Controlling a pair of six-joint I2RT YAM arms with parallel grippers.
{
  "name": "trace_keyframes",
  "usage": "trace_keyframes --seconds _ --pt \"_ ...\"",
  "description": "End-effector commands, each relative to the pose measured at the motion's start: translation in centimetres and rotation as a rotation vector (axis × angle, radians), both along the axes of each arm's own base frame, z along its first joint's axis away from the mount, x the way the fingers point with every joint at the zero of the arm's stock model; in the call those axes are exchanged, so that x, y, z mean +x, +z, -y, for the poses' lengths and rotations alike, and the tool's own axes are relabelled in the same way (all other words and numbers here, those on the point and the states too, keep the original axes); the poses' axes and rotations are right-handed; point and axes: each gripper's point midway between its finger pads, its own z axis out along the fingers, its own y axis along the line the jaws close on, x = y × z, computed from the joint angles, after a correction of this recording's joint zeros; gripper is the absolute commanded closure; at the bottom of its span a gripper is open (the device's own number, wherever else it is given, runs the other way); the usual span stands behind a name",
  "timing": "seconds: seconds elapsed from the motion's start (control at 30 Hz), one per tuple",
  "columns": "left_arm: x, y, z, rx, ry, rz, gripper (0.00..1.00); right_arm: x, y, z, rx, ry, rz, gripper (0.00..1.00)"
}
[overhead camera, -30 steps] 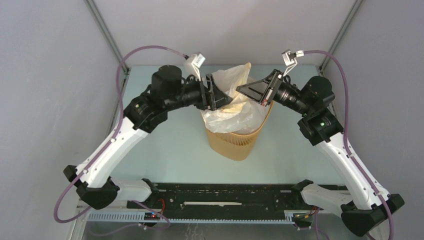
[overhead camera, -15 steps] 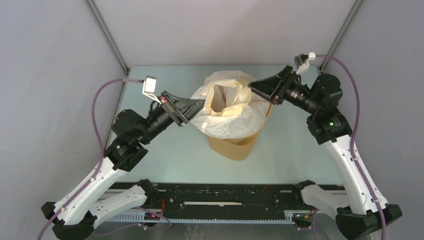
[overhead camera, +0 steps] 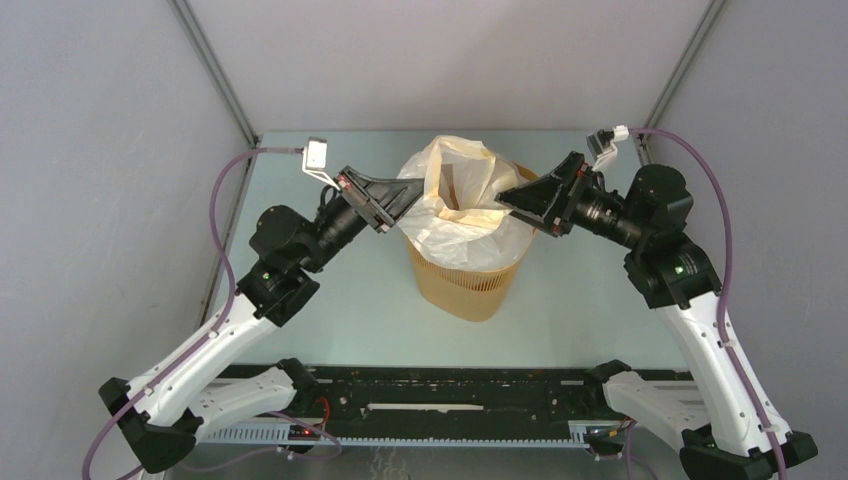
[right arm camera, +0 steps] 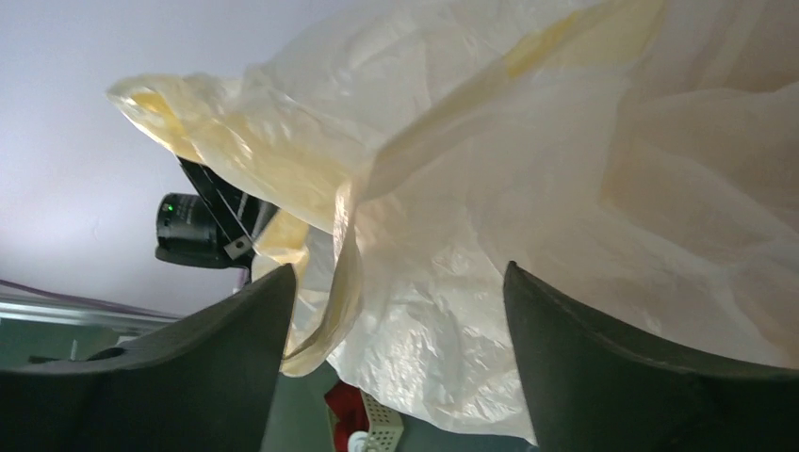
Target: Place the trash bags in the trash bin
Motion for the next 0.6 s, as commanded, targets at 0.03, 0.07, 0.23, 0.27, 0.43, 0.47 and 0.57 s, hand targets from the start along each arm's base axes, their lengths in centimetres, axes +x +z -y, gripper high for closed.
trace_keyframes --seconds 0.03,0.07,0.23,0.27,0.43,0.47,0.57 --pt "0.4 1.8 0.0 -0.157 -0.043 0.005 1.0 -0.2 0.7 -0.4 -0.052 0.018 0.099 0.41" --pt "0.3 1.8 0.2 -0.166 -0.06 0.001 1.0 -0.2 1.4 -0.7 -0.033 0.03 0.126 0.47" --pt "1.3 1.2 -0.2 -0.267 -0.092 -0.087 1.0 -1.4 3.2 -2.2 0.001 0.096 0.235 0.83" --pt "1.9 0.7 -0.4 -0.291 -0.098 -0.124 1.0 -1.8 2.8 -2.3 -0.025 0.109 0.271 0.91" --pt "3.8 -0.3 -2.4 -0.487 -0.152 -0.213 1.0 -4.8 -0.3 -1.6 -0.118 0.166 0.346 1.0" --pt "4.0 -0.7 -2.8 -0.503 -0.152 -0.221 1.0 -5.6 -0.9 -1.5 -0.116 0.181 0.357 1.0" --pt "3.6 -0.8 -3.2 -0.429 -0.144 -0.202 0.94 -6.8 -2.8 -1.0 -0.095 0.172 0.332 1.0"
